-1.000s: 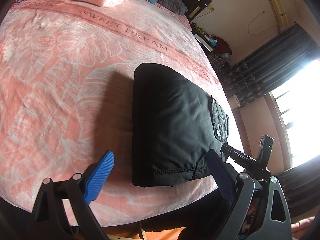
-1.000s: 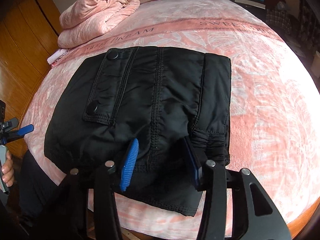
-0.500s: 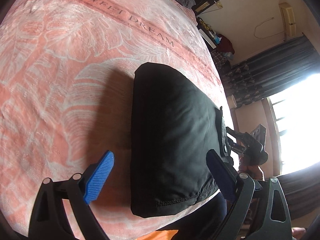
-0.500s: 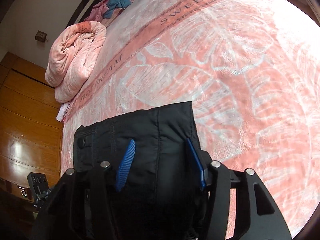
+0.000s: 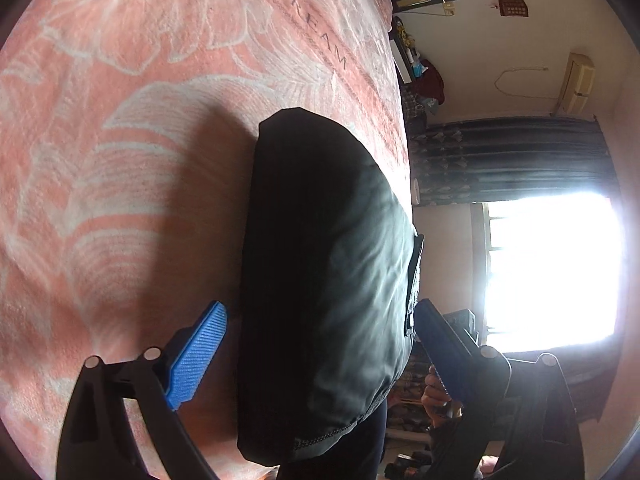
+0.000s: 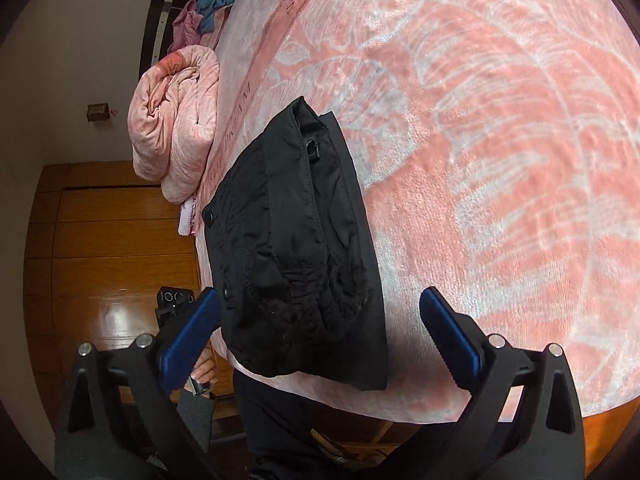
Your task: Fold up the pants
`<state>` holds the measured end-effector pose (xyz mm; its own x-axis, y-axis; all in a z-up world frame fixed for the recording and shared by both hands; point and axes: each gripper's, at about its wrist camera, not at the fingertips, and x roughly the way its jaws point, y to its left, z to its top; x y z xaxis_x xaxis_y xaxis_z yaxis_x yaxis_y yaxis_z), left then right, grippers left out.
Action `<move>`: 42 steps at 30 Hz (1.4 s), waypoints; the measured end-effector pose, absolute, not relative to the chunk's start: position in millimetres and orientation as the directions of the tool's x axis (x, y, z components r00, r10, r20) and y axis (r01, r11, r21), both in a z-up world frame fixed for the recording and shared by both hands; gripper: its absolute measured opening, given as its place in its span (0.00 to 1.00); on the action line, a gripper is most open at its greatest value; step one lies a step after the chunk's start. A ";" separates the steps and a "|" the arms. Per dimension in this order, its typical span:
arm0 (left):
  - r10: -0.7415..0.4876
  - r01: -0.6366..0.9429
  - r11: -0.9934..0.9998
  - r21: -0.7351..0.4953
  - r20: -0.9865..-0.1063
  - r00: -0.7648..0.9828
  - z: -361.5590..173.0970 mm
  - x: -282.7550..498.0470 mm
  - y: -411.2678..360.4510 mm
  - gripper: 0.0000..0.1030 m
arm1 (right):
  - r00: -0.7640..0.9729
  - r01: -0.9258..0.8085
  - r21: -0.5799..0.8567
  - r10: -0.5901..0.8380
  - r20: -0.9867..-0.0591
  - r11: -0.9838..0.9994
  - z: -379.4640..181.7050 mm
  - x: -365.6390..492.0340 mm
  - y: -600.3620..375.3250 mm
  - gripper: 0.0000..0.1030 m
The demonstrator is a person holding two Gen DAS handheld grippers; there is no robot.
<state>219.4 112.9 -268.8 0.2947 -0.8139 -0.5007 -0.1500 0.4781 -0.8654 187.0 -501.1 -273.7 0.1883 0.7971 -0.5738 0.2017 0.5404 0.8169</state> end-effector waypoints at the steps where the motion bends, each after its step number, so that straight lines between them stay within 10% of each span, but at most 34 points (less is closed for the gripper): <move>1: -0.820 -0.159 0.468 -0.869 -0.494 0.287 -272.1 223.4 110.9 0.93 | 0.169 0.198 0.817 0.802 -0.573 0.542 -277.7 188.2 -494.5 0.96; 24: -0.866 -0.157 0.467 -0.870 -0.486 0.118 -315.8 258.7 44.1 0.95 | 0.083 0.152 0.830 0.830 -0.551 0.536 -306.8 217.1 -430.7 0.98; 29: -0.840 -0.145 0.507 -0.850 -0.525 0.139 -310.4 257.8 36.9 0.67 | 0.110 0.099 0.813 0.805 -0.582 0.574 -298.4 215.4 -418.0 0.98; 36: -0.774 -0.062 0.606 -0.793 -0.606 0.184 -275.4 257.0 25.5 0.35 | 0.188 0.016 0.805 0.789 -0.585 0.593 -264.4 204.5 -408.3 0.48; 42: -0.761 0.003 0.623 -0.782 -0.605 0.234 -239.1 262.7 21.2 0.31 | 0.219 -0.058 0.805 0.794 -0.566 0.590 -222.3 208.2 -391.2 0.43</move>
<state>262.7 21.2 -239.1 0.2343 -0.7609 -0.6051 0.0035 0.6231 -0.7821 208.2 -391.2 -222.3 0.2191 0.7944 -0.5665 -0.0577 0.5901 0.8053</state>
